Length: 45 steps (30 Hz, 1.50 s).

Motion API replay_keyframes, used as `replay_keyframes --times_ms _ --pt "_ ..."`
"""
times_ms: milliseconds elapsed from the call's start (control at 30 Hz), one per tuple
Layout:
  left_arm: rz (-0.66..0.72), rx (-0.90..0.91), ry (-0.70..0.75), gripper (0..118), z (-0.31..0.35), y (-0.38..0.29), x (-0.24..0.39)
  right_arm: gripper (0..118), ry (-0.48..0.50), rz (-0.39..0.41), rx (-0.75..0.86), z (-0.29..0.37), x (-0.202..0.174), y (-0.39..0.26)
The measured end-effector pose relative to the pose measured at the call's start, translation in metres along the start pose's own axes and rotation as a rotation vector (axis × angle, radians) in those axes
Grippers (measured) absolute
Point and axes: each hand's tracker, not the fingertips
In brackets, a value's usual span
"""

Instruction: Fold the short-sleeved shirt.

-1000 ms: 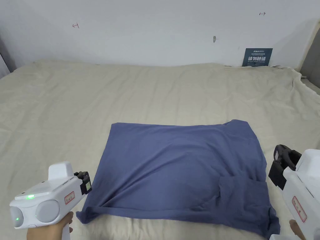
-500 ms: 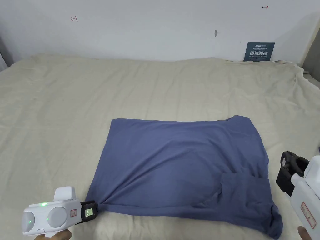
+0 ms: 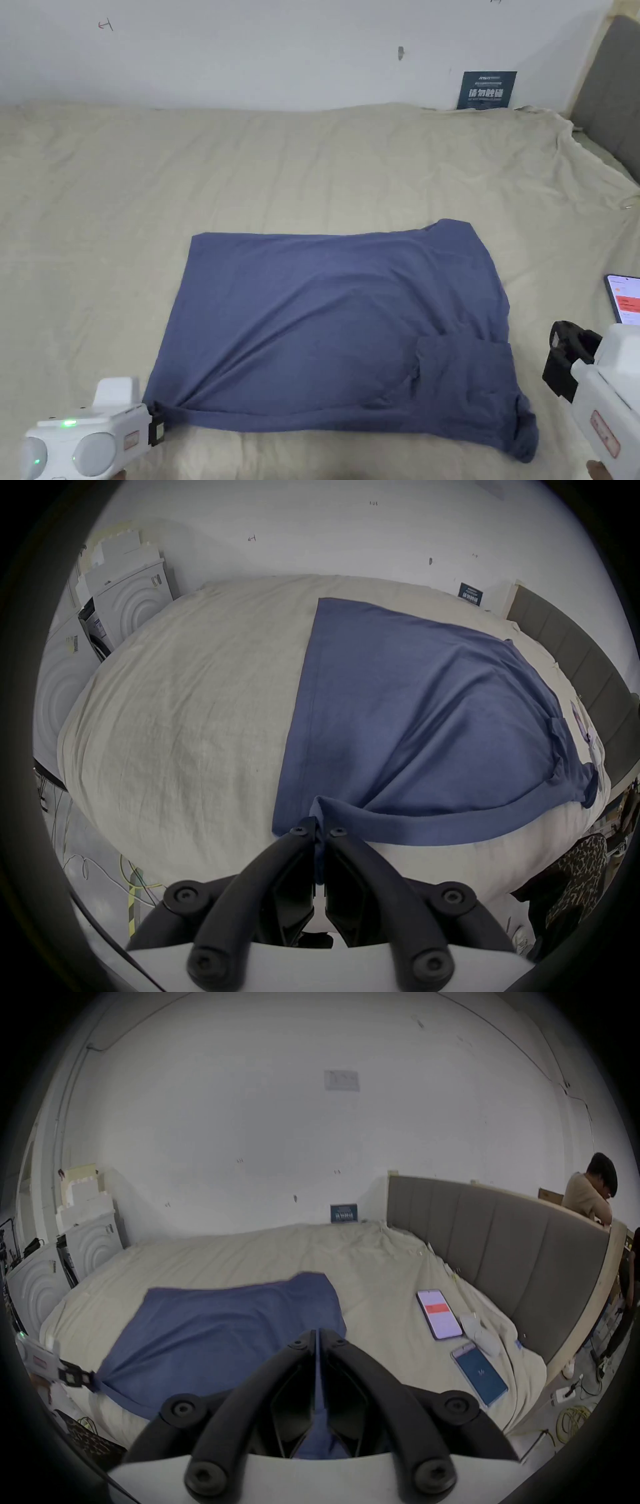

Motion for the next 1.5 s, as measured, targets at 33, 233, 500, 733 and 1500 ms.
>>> replay_keyframes --times_ms 33,233,500,733,1500 --pt "0.005 0.009 -0.007 1 0.003 0.003 -0.002 9 -0.010 0.006 -0.055 -0.010 0.005 -0.010" --pt "0.066 0.040 -0.039 1 0.001 0.008 -0.017 90 -0.029 -0.062 -0.330 -0.055 0.031 -0.064" --pt "0.067 0.042 -0.028 1 0.007 0.009 -0.010 52 0.004 -0.090 -0.484 -0.086 0.033 -0.115" --pt "0.076 0.045 -0.031 1 0.013 0.012 -0.004 5 0.038 -0.084 -0.447 -0.085 0.028 -0.117" --pt "0.062 0.103 -0.024 1 -0.059 0.146 -0.005 5 0.030 -0.118 -0.328 -0.201 0.025 0.002"
